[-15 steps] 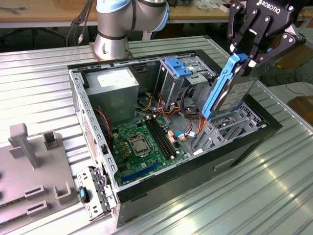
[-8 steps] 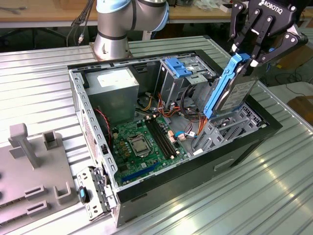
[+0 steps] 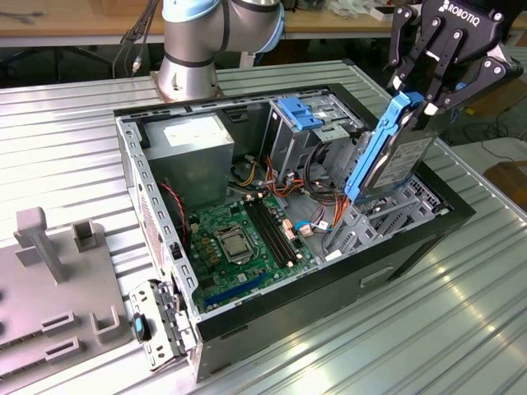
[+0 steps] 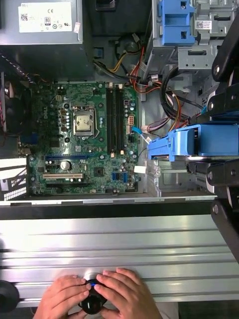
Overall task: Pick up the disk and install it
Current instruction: 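Insert the disk into the insertion slot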
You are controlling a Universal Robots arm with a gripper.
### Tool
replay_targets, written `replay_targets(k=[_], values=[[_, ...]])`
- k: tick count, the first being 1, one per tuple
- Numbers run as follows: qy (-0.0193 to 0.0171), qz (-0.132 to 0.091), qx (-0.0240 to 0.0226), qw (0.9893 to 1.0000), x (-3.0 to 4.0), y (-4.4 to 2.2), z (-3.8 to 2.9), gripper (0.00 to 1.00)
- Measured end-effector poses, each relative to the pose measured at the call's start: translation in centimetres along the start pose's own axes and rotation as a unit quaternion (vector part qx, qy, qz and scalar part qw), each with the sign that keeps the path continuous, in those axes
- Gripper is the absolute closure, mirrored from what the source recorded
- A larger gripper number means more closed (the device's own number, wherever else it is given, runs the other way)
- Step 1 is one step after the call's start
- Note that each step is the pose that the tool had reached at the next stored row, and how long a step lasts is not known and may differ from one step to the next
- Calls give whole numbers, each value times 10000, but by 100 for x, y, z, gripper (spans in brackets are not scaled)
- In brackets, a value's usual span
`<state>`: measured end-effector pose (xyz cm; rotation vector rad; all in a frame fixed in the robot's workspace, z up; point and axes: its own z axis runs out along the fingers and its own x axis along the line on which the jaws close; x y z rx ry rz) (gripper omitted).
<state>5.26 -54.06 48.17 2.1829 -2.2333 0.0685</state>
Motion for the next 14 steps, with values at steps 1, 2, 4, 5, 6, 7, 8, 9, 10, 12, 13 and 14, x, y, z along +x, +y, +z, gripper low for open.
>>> replay_targets(k=[1, 2, 4, 5, 6, 7, 8, 9, 10, 12, 13, 14], values=[[1, 0, 0, 10000, 8, 0, 0, 63], [0, 0, 0, 10000, 14, -1, 1, 63], [-1, 0, 0, 10000, 22, -13, 5, 63], [0, 4, 0, 10000, 22, -26, 7, 63], [0, 7, 0, 10000, 22, -41, 8, 63], [0, 16, -1, 10000, 22, -82, 13, 63], [0, 19, -1, 10000, 22, -94, 15, 63], [1, 23, -1, 10000, 23, -106, 16, 63], [1, 29, -1, 10000, 24, -116, 17, 63], [1, 58, -2, 10000, 26, -138, 20, 63], [2, 73, -3, 10000, 30, -145, 21, 63], [2, 84, -4, 10000, 32, -146, 24, 63]])
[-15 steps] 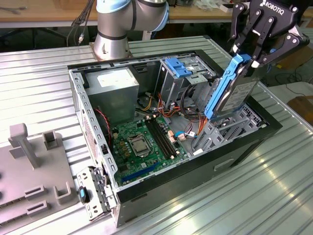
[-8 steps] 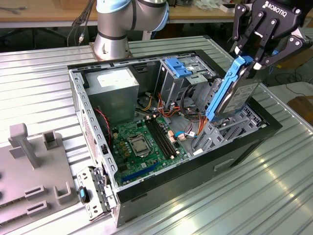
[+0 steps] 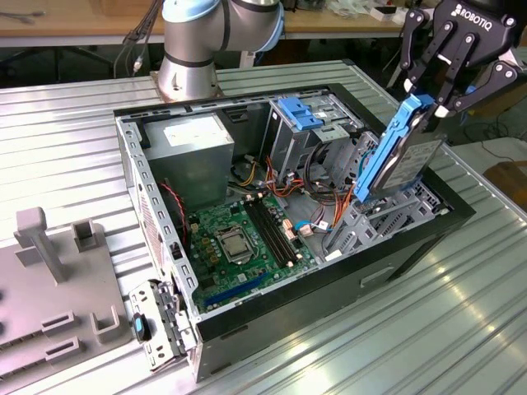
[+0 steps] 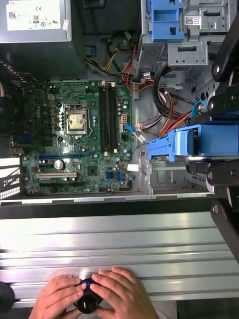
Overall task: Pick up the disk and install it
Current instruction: 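Insert the disk into the insertion slot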
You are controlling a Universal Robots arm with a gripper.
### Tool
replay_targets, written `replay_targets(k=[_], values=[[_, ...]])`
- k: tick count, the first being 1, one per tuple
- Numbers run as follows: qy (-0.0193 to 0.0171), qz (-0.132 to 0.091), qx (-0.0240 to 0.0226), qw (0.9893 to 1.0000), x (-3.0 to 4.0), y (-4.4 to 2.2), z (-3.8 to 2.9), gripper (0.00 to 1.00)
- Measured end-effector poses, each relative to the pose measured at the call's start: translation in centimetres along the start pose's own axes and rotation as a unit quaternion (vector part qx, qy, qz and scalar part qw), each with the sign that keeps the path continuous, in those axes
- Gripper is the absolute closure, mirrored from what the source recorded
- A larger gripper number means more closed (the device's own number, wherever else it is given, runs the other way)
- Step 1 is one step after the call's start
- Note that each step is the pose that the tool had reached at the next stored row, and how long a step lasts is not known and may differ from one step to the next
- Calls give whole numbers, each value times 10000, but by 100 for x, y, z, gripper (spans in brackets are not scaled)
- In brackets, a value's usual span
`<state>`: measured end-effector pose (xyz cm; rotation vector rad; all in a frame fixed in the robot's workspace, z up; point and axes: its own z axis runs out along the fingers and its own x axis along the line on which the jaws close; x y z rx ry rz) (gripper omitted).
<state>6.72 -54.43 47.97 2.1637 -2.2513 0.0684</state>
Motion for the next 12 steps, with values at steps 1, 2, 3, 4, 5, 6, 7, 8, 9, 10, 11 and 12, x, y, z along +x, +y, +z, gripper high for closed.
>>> replay_targets(k=[1, 2, 3, 4, 5, 6, 7, 8, 9, 10, 11, 12], values=[[2, 10, -1, 10000, 2, 0, 2, 63], [3, 20, -1, 10000, 4, 0, 5, 63], [3, 42, -2, 10000, 8, -2, 10, 63], [3, 63, -3, 10000, 11, -3, 15, 63], [3, 66, -3, 10000, 15, -4, 19, 63], [3, 66, -3, 10000, 19, -5, 22, 63], [3, 65, -3, 10000, 27, -11, 26, 63], [4, 65, -3, 10000, 26, -17, 27, 63], [3, 66, -3, 10000, 27, -23, 31, 63], [4, 66, -3, 10000, 27, -24, 32, 63], [4, 66, -3, 10000, 27, -25, 33, 63], [3, 66, 4, 10000, 27, -27, 34, 63]])
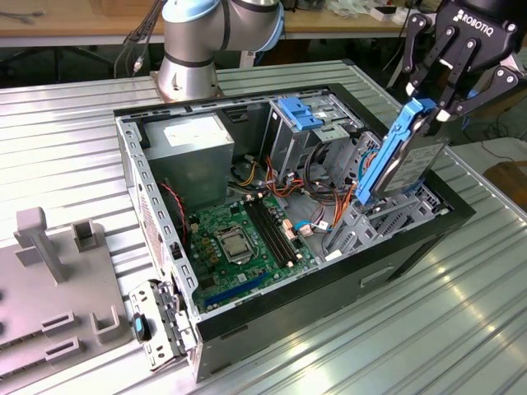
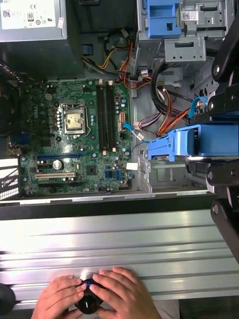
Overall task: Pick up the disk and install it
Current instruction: 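Insert the disk into the insertion slot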
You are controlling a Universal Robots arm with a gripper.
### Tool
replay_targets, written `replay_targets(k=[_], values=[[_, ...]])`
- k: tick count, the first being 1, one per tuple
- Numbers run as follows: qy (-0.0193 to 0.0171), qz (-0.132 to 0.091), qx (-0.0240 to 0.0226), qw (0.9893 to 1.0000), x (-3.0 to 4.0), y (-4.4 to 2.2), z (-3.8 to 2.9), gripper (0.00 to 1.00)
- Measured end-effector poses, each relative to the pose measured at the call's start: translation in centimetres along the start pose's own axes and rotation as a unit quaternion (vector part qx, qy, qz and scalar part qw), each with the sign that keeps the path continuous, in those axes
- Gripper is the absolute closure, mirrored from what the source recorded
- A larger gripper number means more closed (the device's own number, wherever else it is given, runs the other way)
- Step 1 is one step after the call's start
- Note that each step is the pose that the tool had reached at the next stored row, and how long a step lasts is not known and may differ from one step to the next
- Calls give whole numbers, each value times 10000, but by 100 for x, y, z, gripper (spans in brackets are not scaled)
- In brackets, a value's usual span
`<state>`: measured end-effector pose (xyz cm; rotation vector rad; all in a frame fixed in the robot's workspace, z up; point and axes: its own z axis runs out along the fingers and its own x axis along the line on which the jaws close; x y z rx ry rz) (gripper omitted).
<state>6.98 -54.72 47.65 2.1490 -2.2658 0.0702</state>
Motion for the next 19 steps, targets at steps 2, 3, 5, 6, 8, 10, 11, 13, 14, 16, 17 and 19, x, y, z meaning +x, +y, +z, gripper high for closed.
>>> replay_targets(k=[2, 3, 5, 6, 8, 10, 11, 13, 14, 16, 17, 19], values=[[-2, 0, 25, 10000, 0, -1, 2, 63], [-3, 0, 31, 10000, 0, 0, 3, 63], [-3, -46, 38, 10000, 2, 0, 6, 63], [-4, -55, 39, 10000, 4, 0, 9, 63], [-5, -59, 39, 10000, 12, 0, 20, 63], [-4, -59, 39, 10000, 33, -17, 61, 63], [-3, -59, 39, 10000, 33, -18, 65, 63], [-4, -59, 39, 10000, 33, -19, 72, 63], [-4, -59, 39, 10000, 33, -20, 77, 63], [-4, -59, 39, 10000, 33, -22, 88, 63], [-4, -59, 39, 10000, 33, -22, 92, 63], [-4, -59, 39, 10000, 33, -23, 107, 63]])
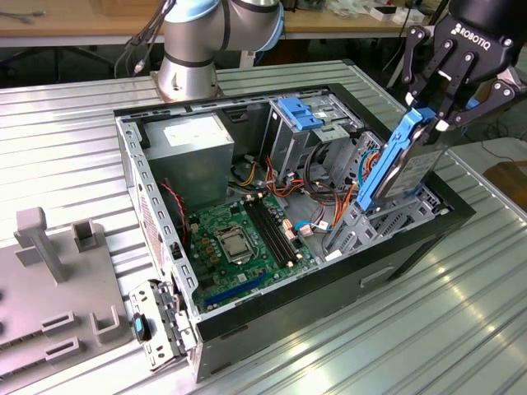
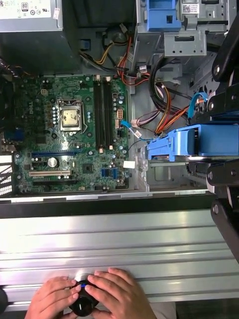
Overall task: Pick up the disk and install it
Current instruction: 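Insert the disk into the insertion slot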
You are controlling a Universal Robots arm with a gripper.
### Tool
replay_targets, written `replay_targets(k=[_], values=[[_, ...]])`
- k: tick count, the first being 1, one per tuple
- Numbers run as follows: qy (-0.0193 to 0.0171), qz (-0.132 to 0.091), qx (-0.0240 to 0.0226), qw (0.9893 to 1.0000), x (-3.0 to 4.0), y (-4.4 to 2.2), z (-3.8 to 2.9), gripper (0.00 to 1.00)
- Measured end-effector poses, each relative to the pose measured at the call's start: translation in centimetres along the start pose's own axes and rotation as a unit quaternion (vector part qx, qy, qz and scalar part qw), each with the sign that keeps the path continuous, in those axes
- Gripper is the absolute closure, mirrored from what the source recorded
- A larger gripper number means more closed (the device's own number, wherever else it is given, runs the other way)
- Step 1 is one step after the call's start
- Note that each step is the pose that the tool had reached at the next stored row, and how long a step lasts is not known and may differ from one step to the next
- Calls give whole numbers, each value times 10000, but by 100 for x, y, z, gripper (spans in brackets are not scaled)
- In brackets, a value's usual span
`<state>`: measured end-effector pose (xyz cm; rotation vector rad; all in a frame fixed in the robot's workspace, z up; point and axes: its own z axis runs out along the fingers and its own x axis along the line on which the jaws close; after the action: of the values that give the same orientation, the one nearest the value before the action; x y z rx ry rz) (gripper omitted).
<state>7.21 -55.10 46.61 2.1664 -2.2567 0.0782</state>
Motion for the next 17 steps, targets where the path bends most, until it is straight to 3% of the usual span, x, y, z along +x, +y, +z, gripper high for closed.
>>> replay_targets(k=[17], values=[[0, 0, 0, 10000, -3, -16, 82, 63]])
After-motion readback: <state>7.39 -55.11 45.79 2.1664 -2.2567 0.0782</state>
